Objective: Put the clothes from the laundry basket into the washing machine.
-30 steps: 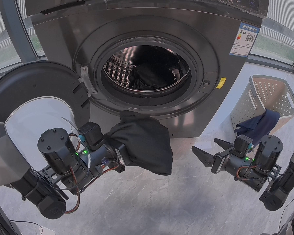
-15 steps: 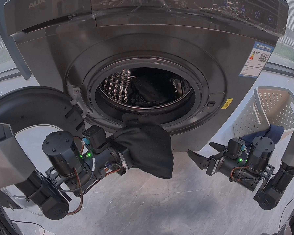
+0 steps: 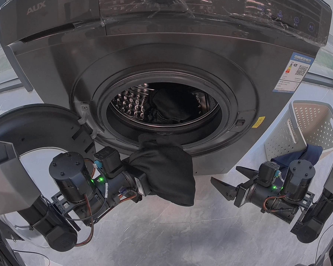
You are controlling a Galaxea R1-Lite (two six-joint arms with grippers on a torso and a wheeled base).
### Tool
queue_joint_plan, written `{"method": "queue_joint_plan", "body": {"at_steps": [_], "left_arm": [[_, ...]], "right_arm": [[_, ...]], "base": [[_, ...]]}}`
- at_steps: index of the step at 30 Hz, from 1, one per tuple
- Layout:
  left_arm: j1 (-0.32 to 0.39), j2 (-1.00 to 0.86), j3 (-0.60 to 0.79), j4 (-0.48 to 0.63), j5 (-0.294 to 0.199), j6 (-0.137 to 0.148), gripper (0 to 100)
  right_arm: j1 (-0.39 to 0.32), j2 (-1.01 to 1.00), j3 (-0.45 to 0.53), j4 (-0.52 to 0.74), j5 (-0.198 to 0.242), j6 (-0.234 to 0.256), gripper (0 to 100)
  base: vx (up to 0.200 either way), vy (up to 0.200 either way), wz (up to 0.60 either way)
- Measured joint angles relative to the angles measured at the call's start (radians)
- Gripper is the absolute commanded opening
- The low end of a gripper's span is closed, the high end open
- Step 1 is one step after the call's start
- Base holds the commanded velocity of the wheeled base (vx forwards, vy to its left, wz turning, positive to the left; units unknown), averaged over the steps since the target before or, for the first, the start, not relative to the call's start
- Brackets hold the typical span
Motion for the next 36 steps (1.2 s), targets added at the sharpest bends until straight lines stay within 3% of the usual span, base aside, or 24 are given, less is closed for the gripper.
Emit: {"method": "queue_joint_plan", "body": {"at_steps": [36], "left_arm": [[-0.029, 0.025, -0.023, 0.000, -0.009, -0.006, 0]], "right_arm": [[0.051, -0.001, 0.022, 0.000, -0.006, 0.000, 100]], "base": [[0.033, 0.000, 0.00]]}}
